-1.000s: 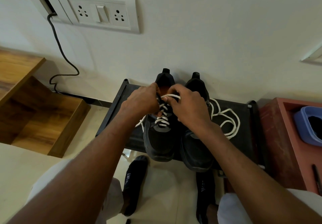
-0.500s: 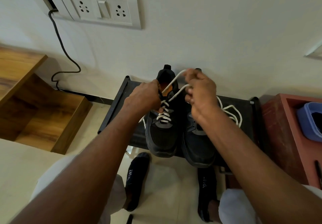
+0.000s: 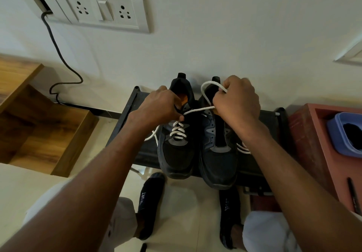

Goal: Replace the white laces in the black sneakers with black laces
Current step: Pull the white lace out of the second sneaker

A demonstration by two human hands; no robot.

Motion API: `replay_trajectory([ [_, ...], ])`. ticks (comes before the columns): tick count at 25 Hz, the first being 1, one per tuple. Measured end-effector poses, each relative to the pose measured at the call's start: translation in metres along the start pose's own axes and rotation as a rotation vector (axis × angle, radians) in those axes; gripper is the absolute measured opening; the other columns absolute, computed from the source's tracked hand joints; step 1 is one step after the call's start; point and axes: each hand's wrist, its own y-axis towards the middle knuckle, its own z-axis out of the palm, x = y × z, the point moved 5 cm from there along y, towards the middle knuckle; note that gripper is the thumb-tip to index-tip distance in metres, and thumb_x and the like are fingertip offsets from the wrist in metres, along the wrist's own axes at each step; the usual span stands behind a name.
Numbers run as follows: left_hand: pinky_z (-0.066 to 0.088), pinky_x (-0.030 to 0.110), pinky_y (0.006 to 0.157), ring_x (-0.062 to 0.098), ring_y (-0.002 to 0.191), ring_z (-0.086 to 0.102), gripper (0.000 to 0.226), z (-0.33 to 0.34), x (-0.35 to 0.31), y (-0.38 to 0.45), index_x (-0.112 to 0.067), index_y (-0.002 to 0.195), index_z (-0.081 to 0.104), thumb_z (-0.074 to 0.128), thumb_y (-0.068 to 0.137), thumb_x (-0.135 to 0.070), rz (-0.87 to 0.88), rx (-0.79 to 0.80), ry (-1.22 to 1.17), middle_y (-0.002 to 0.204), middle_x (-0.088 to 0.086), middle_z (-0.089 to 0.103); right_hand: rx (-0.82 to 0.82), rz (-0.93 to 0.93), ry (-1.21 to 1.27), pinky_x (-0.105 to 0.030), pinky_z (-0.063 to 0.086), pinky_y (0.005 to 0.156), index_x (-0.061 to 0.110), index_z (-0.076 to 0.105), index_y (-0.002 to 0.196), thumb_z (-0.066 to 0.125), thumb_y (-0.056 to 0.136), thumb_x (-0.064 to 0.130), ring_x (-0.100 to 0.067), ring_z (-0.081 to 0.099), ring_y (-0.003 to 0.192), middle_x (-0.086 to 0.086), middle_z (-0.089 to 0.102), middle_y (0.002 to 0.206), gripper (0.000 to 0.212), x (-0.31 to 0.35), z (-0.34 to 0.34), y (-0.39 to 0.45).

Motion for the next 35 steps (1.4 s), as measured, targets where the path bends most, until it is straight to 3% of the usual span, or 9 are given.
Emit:
replay_trajectory([
  [3, 0.047, 0.035, 0.075, 0.027, 0.096, 0.064, 0.033, 0.004, -0.004, 0.004, -0.017, 0.101, 0.078, 0.088, 0.077, -0.038, -0.049, -0.018, -0.003, 0.103, 0.006, 0.07, -0.028, -0.237, -0.23, -0.039, 0.044, 0.077, 0.014, 0.049, 0.139, 0.071, 0.089, 0.02, -0.033, 0.049, 0.117, -0.011, 0.041, 0.14, 0.055, 0.014, 0.0, -0.016],
  [7, 0.034, 0.03, 0.055, 0.028, 0.079, 0.059, 0.025, 0.005, -0.005, 0.005, -0.016, 0.084, 0.069, 0.089, 0.075, -0.029, -0.133, -0.034, -0.037, 0.077, 0.003, 0.061, 0.092, -0.558, -0.353, -0.05, 0.038, 0.102, 0.029, 0.047, 0.147, 0.079, 0.083, 0.039, -0.027, 0.039, 0.137, 0.0, 0.038, 0.149, 0.072, 0.037, 0.021, -0.042],
  [11, 0.036, 0.03, 0.053, 0.025, 0.07, 0.059, 0.01, 0.001, -0.004, 0.001, -0.022, 0.075, 0.073, 0.074, 0.081, -0.015, -0.181, -0.105, -0.097, 0.072, 0.003, 0.062, 0.363, -0.525, -0.434, -0.061, 0.021, 0.118, 0.028, 0.026, 0.159, 0.08, 0.073, 0.069, -0.025, 0.021, 0.154, -0.002, 0.021, 0.166, 0.11, 0.027, 0.063, -0.053],
  [14, 0.042, 0.031, 0.064, 0.026, 0.079, 0.063, 0.015, -0.003, -0.006, -0.003, -0.023, 0.086, 0.081, 0.07, 0.083, -0.013, -0.203, -0.153, -0.116, 0.084, 0.006, 0.071, 0.394, -0.506, -0.47, -0.069, 0.01, 0.119, 0.029, 0.008, 0.163, 0.082, 0.066, 0.074, -0.025, 0.011, 0.158, -0.003, 0.012, 0.17, 0.131, 0.019, 0.074, -0.049],
  [17, 0.044, 0.03, 0.067, 0.023, 0.081, 0.065, 0.012, -0.003, -0.007, -0.006, -0.022, 0.088, 0.083, 0.075, 0.082, -0.014, -0.211, -0.158, -0.152, 0.085, 0.004, 0.074, 0.368, -0.494, -0.453, -0.069, 0.009, 0.12, 0.03, 0.011, 0.163, 0.085, 0.061, 0.074, -0.023, 0.013, 0.158, 0.002, 0.015, 0.17, 0.133, 0.018, 0.074, -0.046],
  [22, 0.045, 0.02, 0.059, 0.006, 0.068, 0.059, 0.005, -0.022, 0.003, -0.006, -0.018, 0.082, 0.082, 0.085, 0.079, -0.015, -0.152, -0.16, -0.247, 0.067, -0.008, 0.066, 0.373, -0.467, -0.406, -0.067, 0.011, 0.121, 0.028, 0.013, 0.161, 0.088, 0.058, 0.073, -0.022, 0.016, 0.159, 0.004, 0.018, 0.17, 0.135, 0.015, 0.075, -0.045],
  [26, 0.045, 0.025, 0.064, 0.015, 0.081, 0.065, 0.02, -0.005, -0.007, -0.006, -0.02, 0.094, 0.081, 0.088, 0.078, -0.029, -0.044, 0.008, -0.136, 0.083, -0.002, 0.071, 0.346, -0.451, -0.377, -0.067, 0.011, 0.12, 0.028, 0.017, 0.159, 0.09, 0.053, 0.071, -0.019, 0.022, 0.156, 0.007, 0.028, 0.166, 0.136, 0.016, 0.076, -0.045],
  [30, 0.038, 0.025, 0.052, 0.018, 0.069, 0.058, 0.016, 0.003, -0.008, -0.004, -0.017, 0.095, 0.081, 0.084, 0.08, -0.023, -0.128, -0.029, -0.097, 0.089, 0.005, 0.07, 0.322, -0.444, -0.388, -0.067, 0.01, 0.121, 0.03, 0.021, 0.157, 0.09, 0.05, 0.073, -0.019, 0.026, 0.155, 0.009, 0.035, 0.163, 0.135, 0.017, 0.075, -0.044],
  [35, 0.047, 0.026, 0.059, 0.013, 0.071, 0.061, 0.012, 0.002, -0.002, -0.005, -0.015, 0.09, 0.081, 0.085, 0.079, -0.02, -0.278, -0.074, -0.272, 0.085, 0.003, 0.072, 0.315, -0.443, -0.368, -0.066, 0.009, 0.122, 0.031, 0.022, 0.157, 0.091, 0.049, 0.073, -0.021, 0.024, 0.156, 0.008, 0.036, 0.163, 0.134, 0.017, 0.073, -0.046],
])
